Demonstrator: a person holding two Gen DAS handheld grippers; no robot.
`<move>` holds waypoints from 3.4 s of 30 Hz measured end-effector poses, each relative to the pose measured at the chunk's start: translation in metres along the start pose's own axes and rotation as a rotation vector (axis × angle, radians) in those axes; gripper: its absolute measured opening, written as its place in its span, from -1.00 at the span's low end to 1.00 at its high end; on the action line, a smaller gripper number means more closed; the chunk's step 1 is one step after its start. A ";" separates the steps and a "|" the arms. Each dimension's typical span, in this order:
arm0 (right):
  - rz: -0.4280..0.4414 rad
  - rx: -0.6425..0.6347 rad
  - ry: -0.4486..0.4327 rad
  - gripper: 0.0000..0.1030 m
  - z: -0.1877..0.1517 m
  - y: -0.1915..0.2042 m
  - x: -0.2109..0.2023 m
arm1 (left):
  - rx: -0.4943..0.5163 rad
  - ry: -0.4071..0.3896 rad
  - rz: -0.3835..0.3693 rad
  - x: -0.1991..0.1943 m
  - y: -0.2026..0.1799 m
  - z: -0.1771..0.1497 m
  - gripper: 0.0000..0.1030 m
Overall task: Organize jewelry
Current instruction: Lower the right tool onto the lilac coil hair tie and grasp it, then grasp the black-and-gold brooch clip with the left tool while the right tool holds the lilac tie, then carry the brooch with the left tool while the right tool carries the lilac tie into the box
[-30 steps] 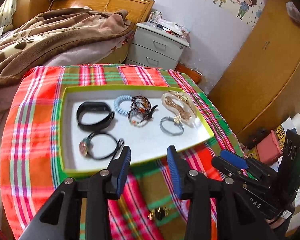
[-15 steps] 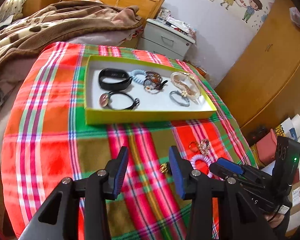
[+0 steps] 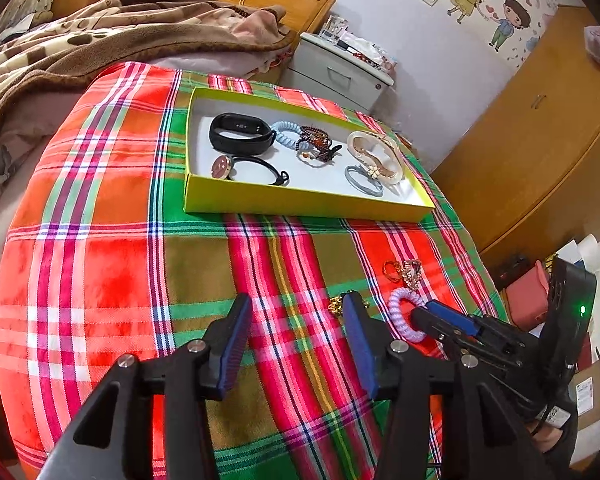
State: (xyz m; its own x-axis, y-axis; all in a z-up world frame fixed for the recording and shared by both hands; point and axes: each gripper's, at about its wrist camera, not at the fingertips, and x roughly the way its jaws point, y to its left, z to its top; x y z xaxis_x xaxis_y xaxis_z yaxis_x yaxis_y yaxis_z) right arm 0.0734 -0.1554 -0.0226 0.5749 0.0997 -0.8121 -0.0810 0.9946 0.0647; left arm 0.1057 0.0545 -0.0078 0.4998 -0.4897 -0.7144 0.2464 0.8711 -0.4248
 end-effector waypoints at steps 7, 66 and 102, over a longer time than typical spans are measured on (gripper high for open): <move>0.029 0.000 -0.015 -0.80 -0.008 -0.011 -0.007 | 0.012 0.047 -0.004 0.011 -0.007 -0.003 -0.01; 0.102 0.095 -0.154 -0.81 0.009 -0.064 -0.028 | 0.305 0.054 0.203 0.038 -0.072 -0.002 -0.54; 0.053 0.067 -0.186 -0.81 0.104 -0.065 0.010 | 0.227 -0.044 0.129 0.051 -0.056 0.097 -0.54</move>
State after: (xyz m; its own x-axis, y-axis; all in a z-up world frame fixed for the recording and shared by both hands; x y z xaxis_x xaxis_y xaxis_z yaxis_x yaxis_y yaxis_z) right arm 0.1696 -0.2157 0.0254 0.7122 0.1494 -0.6859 -0.0646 0.9869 0.1479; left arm 0.1975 -0.0160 0.0335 0.5736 -0.3760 -0.7278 0.3552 0.9147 -0.1926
